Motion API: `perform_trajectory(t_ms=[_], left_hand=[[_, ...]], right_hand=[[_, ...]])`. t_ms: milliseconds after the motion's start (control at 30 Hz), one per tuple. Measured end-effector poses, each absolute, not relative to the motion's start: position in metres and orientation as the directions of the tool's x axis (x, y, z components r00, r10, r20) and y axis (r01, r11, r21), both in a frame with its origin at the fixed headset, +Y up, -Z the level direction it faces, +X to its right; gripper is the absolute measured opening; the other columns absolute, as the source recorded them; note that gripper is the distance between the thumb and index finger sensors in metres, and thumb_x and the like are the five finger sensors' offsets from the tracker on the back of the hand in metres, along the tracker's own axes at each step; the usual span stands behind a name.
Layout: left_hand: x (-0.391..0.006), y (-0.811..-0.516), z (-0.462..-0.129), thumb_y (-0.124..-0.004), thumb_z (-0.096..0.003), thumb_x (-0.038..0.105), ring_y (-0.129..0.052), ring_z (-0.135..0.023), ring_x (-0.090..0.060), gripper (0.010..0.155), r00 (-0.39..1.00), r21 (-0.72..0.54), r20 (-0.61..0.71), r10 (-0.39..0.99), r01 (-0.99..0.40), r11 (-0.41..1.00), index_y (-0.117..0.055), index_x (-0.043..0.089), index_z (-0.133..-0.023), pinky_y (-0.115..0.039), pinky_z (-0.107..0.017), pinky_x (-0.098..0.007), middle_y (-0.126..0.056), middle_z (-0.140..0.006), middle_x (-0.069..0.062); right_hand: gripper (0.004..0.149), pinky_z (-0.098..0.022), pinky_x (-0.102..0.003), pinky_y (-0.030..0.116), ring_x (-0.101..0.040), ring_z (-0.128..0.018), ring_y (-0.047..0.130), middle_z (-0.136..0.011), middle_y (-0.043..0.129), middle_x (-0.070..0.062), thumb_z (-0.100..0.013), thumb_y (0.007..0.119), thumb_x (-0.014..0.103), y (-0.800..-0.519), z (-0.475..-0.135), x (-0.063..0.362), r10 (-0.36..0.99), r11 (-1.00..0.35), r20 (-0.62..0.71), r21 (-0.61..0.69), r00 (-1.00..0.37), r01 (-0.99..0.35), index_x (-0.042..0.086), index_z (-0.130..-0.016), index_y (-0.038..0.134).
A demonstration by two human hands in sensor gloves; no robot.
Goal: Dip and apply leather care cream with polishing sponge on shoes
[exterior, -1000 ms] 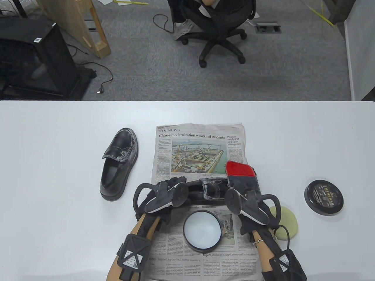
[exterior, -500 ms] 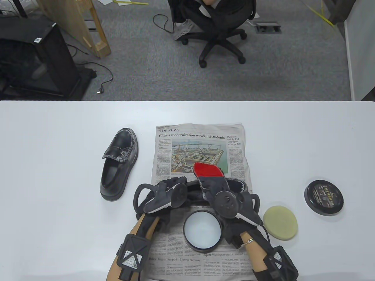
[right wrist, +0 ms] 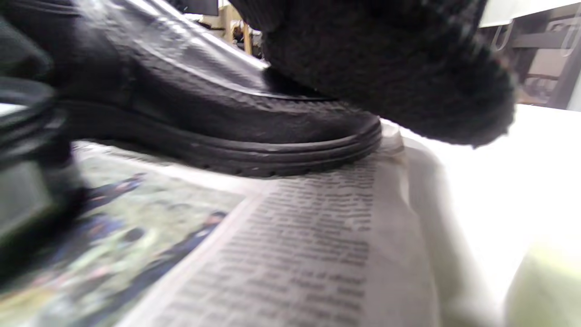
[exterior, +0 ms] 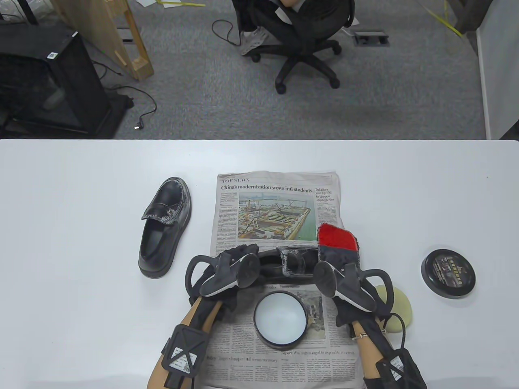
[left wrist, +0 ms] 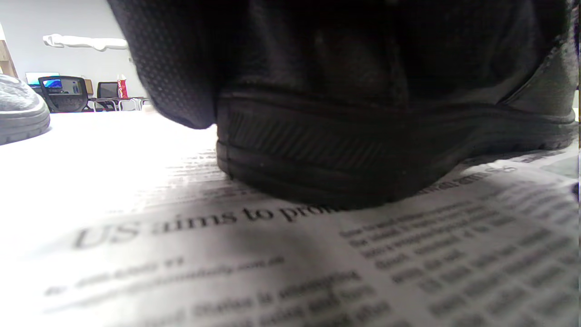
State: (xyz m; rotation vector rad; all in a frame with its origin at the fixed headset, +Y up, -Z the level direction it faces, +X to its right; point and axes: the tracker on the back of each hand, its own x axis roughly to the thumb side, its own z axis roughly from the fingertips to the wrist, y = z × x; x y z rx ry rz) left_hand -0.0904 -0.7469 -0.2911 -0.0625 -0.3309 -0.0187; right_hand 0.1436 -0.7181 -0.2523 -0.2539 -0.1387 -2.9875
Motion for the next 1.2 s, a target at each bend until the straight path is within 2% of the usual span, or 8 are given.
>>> perform_trajectory(t_ms=[100,267,467,633,767,967,1067,1200], left_hand=[[-0.09,-0.747,-0.291,-0.081,-0.0359,0.066,-0.09,-0.09,-0.031,0.085,0.945,-0.06,0.328,-0.006,0.027,0.998,-0.065,0.025,-0.109,-0.086,-0.061,-0.041,-0.084,-0.107,-0.006],[-0.091,-0.748,-0.292,-0.081,-0.0358,0.065,-0.089,-0.092,-0.031,0.085,0.941,-0.062,0.338,0.009,0.013,0.998,-0.064,0.025,-0.109,-0.084,-0.062,-0.042,-0.084,-0.107,-0.006],[-0.09,-0.748,-0.291,-0.081,-0.0358,0.065,-0.088,-0.092,-0.031,0.086,0.94,-0.058,0.342,0.003,0.019,0.998,-0.064,0.025,-0.109,-0.083,-0.063,-0.044,-0.083,-0.108,-0.006],[-0.09,-0.748,-0.29,-0.081,-0.0361,0.065,-0.089,-0.092,-0.031,0.085,0.944,-0.059,0.331,0.008,0.012,0.998,-0.064,0.025,-0.109,-0.083,-0.062,-0.045,-0.083,-0.108,-0.006],[-0.089,-0.748,-0.29,-0.08,-0.0366,0.065,-0.09,-0.091,-0.031,0.084,0.946,-0.057,0.324,-0.008,0.028,0.998,-0.064,0.026,-0.109,-0.084,-0.061,-0.043,-0.084,-0.107,-0.005],[-0.089,-0.748,-0.29,-0.08,-0.0367,0.066,-0.09,-0.09,-0.031,0.084,0.947,-0.053,0.322,-0.014,0.032,0.998,-0.064,0.025,-0.109,-0.084,-0.061,-0.043,-0.085,-0.107,-0.005],[-0.089,-0.748,-0.29,-0.08,-0.0362,0.066,-0.09,-0.09,-0.031,0.084,0.946,-0.053,0.324,-0.011,0.029,0.998,-0.065,0.026,-0.109,-0.084,-0.062,-0.044,-0.085,-0.107,-0.005],[-0.089,-0.748,-0.291,-0.08,-0.0361,0.065,-0.089,-0.092,-0.031,0.083,0.943,-0.054,0.332,-0.004,0.023,0.998,-0.065,0.026,-0.108,-0.082,-0.063,-0.045,-0.084,-0.107,-0.004]], right_hand=[[0.049,-0.057,-0.038,0.084,-0.037,-0.082,0.09,-0.101,0.074,-0.019,-0.064,0.055,0.034,-0.71,-0.242,0.127,-0.068,-0.993,0.279,0.075,-0.958,0.092,0.009,-0.106,0.059],[0.05,-0.065,-0.043,0.076,-0.039,-0.091,0.081,-0.107,0.067,-0.017,-0.064,0.054,0.035,-0.702,-0.236,0.103,0.151,-0.987,0.394,0.016,-0.906,-0.158,0.011,-0.108,0.055],[0.054,-0.071,-0.061,0.054,-0.036,-0.108,0.054,-0.119,0.049,-0.007,-0.065,0.047,0.038,-0.727,-0.267,0.119,0.316,-0.946,0.261,0.16,-0.912,-0.282,0.02,-0.115,0.038],[0.054,-0.072,-0.058,0.045,-0.036,-0.109,0.048,-0.119,0.047,-0.006,-0.065,0.047,0.038,-0.74,-0.278,0.152,0.201,-0.972,0.118,0.146,-0.972,-0.183,0.019,-0.115,0.039],[0.053,-0.07,-0.05,0.06,-0.042,-0.103,0.057,-0.116,0.053,-0.011,-0.065,0.05,0.035,-0.736,-0.271,0.161,0.027,-0.996,0.082,0.09,-0.996,-0.02,0.015,-0.114,0.044],[0.053,-0.06,-0.044,0.078,-0.042,-0.088,0.083,-0.106,0.068,-0.021,-0.064,0.055,0.033,-0.721,-0.252,0.138,-0.175,-0.978,0.182,0.078,-0.968,0.192,0.006,-0.11,0.054],[0.054,-0.058,-0.042,0.082,-0.04,-0.083,0.088,-0.102,0.073,-0.022,-0.064,0.055,0.033,-0.712,-0.242,0.121,-0.108,-0.989,0.278,0.068,-0.955,0.132,0.004,-0.109,0.057],[0.053,-0.066,-0.046,0.074,-0.041,-0.093,0.079,-0.108,0.067,-0.018,-0.064,0.055,0.034,-0.702,-0.236,0.104,0.067,-0.998,0.374,0.022,-0.925,-0.063,0.009,-0.111,0.052]])
